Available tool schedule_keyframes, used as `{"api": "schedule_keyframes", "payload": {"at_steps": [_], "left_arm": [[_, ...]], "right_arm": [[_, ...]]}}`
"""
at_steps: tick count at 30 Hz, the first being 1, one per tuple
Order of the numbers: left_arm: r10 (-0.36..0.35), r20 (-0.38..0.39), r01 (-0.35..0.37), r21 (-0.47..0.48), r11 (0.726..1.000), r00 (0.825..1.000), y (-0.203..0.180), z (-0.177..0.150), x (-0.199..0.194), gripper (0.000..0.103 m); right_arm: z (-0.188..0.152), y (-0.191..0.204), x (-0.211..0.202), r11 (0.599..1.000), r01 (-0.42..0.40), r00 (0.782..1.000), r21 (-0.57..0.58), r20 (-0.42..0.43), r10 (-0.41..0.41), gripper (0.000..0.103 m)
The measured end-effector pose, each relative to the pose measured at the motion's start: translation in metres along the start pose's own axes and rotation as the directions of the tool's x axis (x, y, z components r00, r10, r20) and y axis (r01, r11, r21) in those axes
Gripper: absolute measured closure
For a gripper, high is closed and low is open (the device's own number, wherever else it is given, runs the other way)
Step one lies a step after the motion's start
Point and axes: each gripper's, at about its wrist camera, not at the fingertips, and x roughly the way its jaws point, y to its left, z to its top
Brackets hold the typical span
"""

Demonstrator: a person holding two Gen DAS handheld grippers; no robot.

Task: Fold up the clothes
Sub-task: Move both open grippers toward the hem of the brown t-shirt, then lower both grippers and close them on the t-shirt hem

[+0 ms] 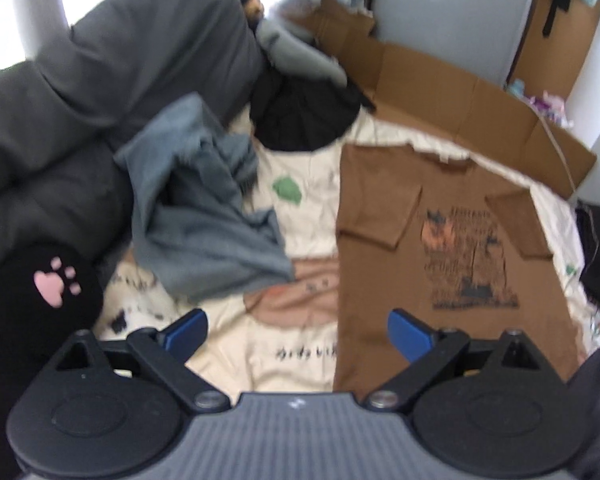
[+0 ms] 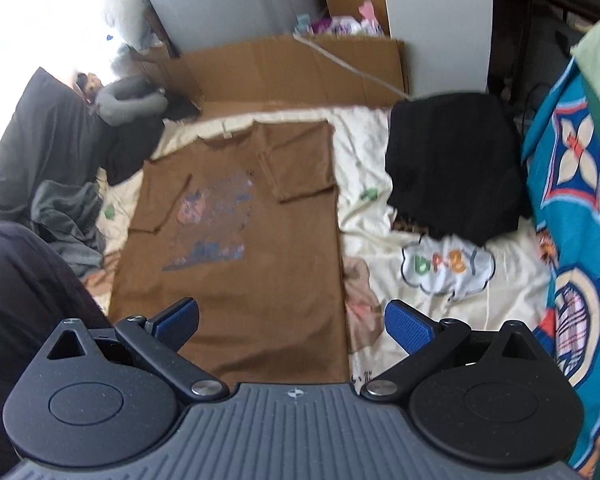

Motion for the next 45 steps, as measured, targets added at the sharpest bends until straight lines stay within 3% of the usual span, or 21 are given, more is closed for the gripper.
{"api": "schedule_keyframes", "payload": {"at_steps": [5, 11, 19, 26, 32, 33, 35, 41, 45], "left_arm": [[-0.076, -0.079, 0.073, -0.052, 0.996, 0.994, 0.009, -0.021, 0.031, 0.01], [-0.11, -0.142, 0.108, -0.021, 0.994, 0.984, 0.003, -0.038, 0.059, 0.014], [-0.115, -0.206, 0.111, -0.032, 0.993, 0.972, 0.002, -0.057, 0.09, 0.014], [-0.125, -0.224, 0.122, -0.026, 0.992, 0.967, -0.003, -0.065, 0.113, 0.018], [-0.148, -0.234, 0.141, -0.048, 0.989, 0.961, -0.005, -0.071, 0.132, 0.031], [-0.143, -0.249, 0.136, -0.046, 0.99, 0.958, -0.005, -0.072, 0.137, 0.037], [-0.155, -0.279, 0.144, -0.06, 0.988, 0.948, -0.004, -0.077, 0.147, 0.045], [-0.214, -0.331, 0.177, -0.14, 0.974, 0.919, 0.0, -0.092, 0.173, 0.051], [-0.235, -0.376, 0.175, -0.187, 0.967, 0.896, 0.002, -0.107, 0.191, 0.074]], "right_arm": [[-0.018, -0.004, 0.034, 1.0, 0.005, 0.999, 0.003, -0.046, -0.005, 0.007], [-0.034, -0.019, 0.071, 0.999, 0.026, 0.992, -0.021, -0.127, -0.028, 0.014], [-0.027, -0.059, 0.096, 0.986, 0.088, 0.976, -0.139, -0.187, -0.113, 0.015], [-0.021, -0.102, 0.124, 0.982, 0.138, 0.97, -0.127, -0.183, -0.159, 0.015], [-0.042, -0.111, 0.155, 0.985, 0.125, 0.953, -0.116, -0.261, -0.152, 0.02], [-0.045, -0.109, 0.159, 0.986, 0.12, 0.951, -0.117, -0.271, -0.148, 0.02], [-0.052, -0.104, 0.167, 0.987, 0.11, 0.945, -0.121, -0.295, -0.141, 0.021], [-0.062, -0.09, 0.188, 0.986, 0.1, 0.924, -0.131, -0.356, -0.141, 0.023], [-0.06, -0.082, 0.199, 0.985, 0.1, 0.918, -0.141, -0.37, -0.146, 0.023]]}}
